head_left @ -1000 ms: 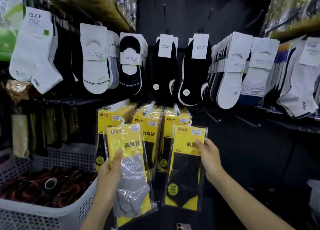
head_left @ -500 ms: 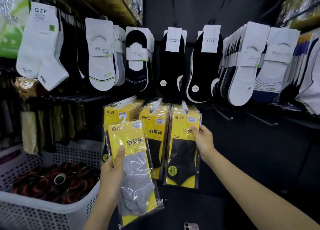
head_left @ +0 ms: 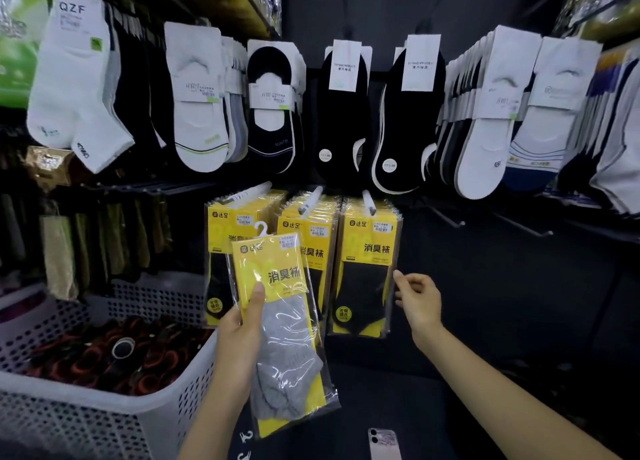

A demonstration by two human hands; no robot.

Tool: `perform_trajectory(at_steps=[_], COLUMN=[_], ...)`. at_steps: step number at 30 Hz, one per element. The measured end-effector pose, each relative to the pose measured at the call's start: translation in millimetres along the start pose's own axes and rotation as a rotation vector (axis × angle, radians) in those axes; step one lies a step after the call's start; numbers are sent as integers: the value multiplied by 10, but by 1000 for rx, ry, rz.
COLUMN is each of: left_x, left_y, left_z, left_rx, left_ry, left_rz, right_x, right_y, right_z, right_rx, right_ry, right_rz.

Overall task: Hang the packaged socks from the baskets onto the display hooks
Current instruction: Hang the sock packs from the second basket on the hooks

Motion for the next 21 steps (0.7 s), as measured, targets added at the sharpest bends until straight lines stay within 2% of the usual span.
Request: perform_trajectory(at_steps=[5,9,13,17,21], left_x=[223,405,454,513,592], left_y=[-31,-36,-45,-85,-137], left_z=[109,231,283,321,357], left_rx=[-11,-2,-13,-16,-31], left_ry=[-87,-198,-270,-382,-474], left_rz=[18,31,41,-26,-74], right_x=[204,296,173,-19,-146], right_y=[-289,-346,-334,-391,-514], right_z=[551,911,973,831,626], right_rx=[-27,-14,-36,-15,-27], right_ry=[-414,-606,-560,-374,-222], right_rz=[-34,-97,-196,-339,-352])
Point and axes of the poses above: each hand's wrist, its own z-axis away from the middle knuckle, its own x-axis out of the palm, y = z × x, the point moved 3 cm from there along -z, towards the middle knuckle, and after that the axes turned 2 degrees about z, right-handed, at the moved point
